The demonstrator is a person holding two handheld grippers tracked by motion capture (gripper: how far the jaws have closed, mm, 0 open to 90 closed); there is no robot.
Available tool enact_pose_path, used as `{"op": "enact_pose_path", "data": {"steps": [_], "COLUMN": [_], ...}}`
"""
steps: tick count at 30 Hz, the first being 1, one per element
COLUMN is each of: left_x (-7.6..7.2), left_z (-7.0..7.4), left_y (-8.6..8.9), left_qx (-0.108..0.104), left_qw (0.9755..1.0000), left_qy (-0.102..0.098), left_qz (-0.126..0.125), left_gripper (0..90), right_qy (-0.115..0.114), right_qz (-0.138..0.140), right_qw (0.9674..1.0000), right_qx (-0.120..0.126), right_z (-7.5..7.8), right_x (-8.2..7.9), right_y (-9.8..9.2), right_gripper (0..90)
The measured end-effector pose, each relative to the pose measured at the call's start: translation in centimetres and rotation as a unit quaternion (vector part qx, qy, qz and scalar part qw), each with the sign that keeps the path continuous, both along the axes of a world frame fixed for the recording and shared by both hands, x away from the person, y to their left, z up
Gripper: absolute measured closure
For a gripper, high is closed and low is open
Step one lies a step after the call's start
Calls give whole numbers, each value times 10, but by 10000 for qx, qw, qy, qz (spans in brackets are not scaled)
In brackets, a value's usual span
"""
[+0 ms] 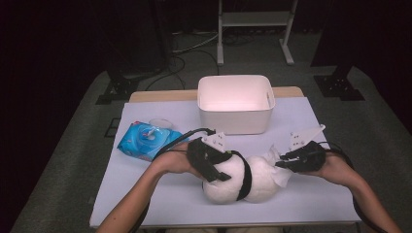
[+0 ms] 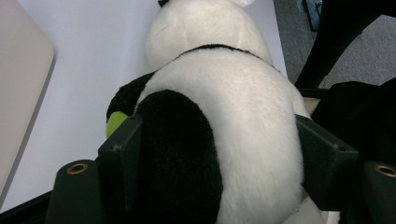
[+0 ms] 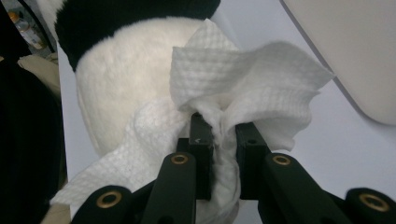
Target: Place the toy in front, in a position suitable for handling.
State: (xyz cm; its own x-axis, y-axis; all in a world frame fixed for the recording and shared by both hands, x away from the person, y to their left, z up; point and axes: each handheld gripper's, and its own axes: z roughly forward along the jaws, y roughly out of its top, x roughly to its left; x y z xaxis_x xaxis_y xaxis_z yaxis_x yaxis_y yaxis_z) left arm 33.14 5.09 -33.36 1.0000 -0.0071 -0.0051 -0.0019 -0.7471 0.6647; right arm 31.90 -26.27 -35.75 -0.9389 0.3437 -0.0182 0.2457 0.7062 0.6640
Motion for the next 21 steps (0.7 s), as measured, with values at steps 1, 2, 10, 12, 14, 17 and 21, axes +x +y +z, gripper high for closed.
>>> {"op": "enact_pose_path", "data": {"steps": [1, 2, 10, 12, 14, 17, 21], "left_x": [0, 0, 1, 2, 2, 2, 3], "left_z": [0, 0, 2, 3, 4, 5, 6], "left_y": [0, 0, -8, -12, -13, -16, -18], "left_qx": [-9, -9, 34, 28, 35, 31, -6], "left_qw": [10000, 10000, 10000, 10000, 9999, 9999, 9999], "left_qy": [1, 1, -52, -69, -86, -91, -86], "left_qz": [4, 4, -47, -61, -76, -86, -108], "left_gripper": [265, 265, 263, 261, 261, 259, 257], "right_qy": [14, 31, -104, -193, -189, -233, -244], "right_qz": [-20, -37, 168, 261, 302, 459, 589], "right_qw": [10000, 10000, 9998, 9994, 9993, 9986, 9979], "right_qx": [5, 5, -21, -104, -102, -150, -128], "right_z": [-2, -3, 10, 15, 17, 23, 25], "right_x": [0, 0, -6, -5, -5, -2, -1], "right_y": [-2, -3, 7, 16, 21, 36, 47], "right_gripper": [796, 796, 795, 795, 795, 795, 795]}}
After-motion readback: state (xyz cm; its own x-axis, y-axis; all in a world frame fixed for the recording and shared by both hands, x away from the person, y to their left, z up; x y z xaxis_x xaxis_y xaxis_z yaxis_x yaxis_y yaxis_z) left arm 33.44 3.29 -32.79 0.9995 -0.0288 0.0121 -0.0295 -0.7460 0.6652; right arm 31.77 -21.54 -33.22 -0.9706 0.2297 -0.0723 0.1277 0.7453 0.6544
